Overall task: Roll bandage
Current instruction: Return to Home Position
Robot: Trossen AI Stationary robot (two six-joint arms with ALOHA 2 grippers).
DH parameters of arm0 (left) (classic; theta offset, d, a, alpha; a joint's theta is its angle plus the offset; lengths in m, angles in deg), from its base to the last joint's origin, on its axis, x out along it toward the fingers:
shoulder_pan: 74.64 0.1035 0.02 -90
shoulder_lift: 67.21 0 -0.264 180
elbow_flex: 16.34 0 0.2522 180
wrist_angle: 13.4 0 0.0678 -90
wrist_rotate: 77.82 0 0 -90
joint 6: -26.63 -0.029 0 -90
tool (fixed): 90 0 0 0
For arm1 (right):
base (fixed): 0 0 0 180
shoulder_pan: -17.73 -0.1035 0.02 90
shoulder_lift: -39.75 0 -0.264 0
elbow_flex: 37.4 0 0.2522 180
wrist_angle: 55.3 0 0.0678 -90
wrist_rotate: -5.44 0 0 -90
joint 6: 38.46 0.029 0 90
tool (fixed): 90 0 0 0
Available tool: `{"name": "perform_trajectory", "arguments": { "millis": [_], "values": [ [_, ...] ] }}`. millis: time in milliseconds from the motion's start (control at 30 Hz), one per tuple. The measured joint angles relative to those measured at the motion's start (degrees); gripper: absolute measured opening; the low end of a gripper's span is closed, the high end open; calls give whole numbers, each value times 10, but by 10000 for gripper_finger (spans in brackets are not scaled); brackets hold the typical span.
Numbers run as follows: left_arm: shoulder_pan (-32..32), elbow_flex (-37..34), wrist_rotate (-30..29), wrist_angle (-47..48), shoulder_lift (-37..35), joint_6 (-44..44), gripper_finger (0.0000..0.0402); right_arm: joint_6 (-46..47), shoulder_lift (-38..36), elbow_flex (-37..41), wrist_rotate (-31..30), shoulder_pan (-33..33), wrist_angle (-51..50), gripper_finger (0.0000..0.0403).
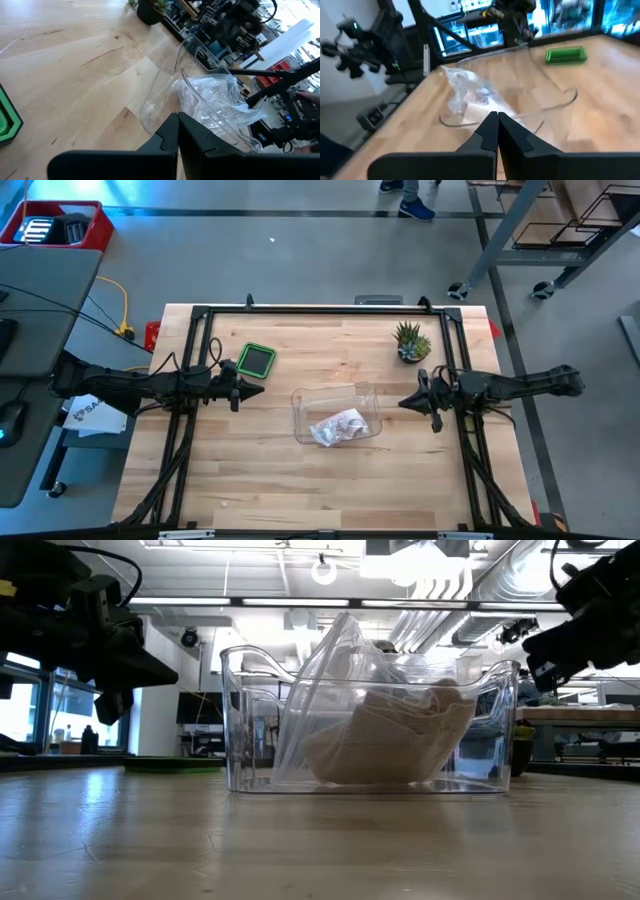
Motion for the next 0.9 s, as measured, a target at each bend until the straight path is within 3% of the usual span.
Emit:
{"name": "perform_trajectory", "arguments": {
  "millis": [233, 567, 900],
  "values": [
    [0, 0, -1, -1, 0, 0, 1, -144, -37, 0, -19, 40, -4, 0],
    [0, 0, -1, -1, 0, 0, 1, 10, -10, 0, 5, 85, -7, 0],
    [0, 0, -1, -2, 0, 0, 1, 30, 44, 0, 4, 85, -7, 0]
  ]
}}
